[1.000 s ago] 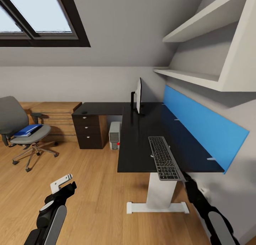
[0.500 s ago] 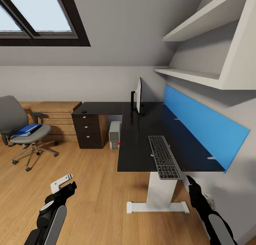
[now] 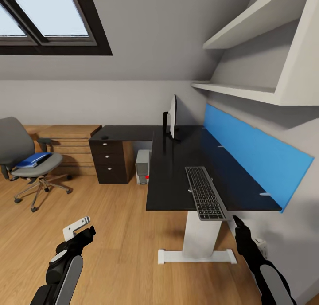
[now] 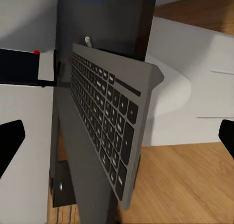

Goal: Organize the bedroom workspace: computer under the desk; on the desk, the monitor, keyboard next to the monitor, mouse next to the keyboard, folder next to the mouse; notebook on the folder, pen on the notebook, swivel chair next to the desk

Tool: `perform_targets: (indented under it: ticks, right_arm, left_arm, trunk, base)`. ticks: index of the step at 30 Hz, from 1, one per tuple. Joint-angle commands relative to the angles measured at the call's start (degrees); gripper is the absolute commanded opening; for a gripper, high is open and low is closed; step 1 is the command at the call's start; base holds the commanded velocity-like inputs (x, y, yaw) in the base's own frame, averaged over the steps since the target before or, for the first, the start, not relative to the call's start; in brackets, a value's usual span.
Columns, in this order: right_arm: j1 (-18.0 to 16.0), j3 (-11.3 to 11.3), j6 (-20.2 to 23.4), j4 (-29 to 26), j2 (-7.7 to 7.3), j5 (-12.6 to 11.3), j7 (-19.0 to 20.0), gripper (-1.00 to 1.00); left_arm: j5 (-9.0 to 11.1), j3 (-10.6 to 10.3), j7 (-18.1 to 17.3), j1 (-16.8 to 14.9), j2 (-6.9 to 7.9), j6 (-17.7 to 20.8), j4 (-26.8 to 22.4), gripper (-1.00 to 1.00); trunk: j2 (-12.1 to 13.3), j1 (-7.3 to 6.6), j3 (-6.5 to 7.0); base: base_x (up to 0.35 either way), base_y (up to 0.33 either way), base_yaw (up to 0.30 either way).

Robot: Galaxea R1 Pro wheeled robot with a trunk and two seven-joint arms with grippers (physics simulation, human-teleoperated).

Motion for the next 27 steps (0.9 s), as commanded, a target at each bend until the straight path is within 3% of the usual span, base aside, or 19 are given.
perform_targets:
  ticks: [1,20,27]
  right_arm:
    - [0.0,-0.1,0.3,-0.2,0.01,-0.5,-0.3,1.00]
    - [0.0,0.1,0.5,-0.4,0.10,-0.9,-0.3,1.00]
    - [0.0,0.2,0.4,-0.4,0.87,-0.9,-0.3,1.00]
  left_arm:
    - [0.5,0.0,0.4,0.0,-0.03,0.1,-0.1,1.00]
    - [0.5,0.0,0.4,0.0,-0.03,0.1,-0.1,1.00]
    - [0.6,0.0,0.4,0.0,-0.05,0.3,-0.2,1.00]
  trunk:
    - [-0.5,0.23,-0.25]
    - [-8.1,4.40,-3.66]
    - [-10.9,5.94,-4.92]
  base:
    - [0.000,0.000,0.000]
    - [0.000,0.000,0.000]
    - [0.000,0.000,0.000]
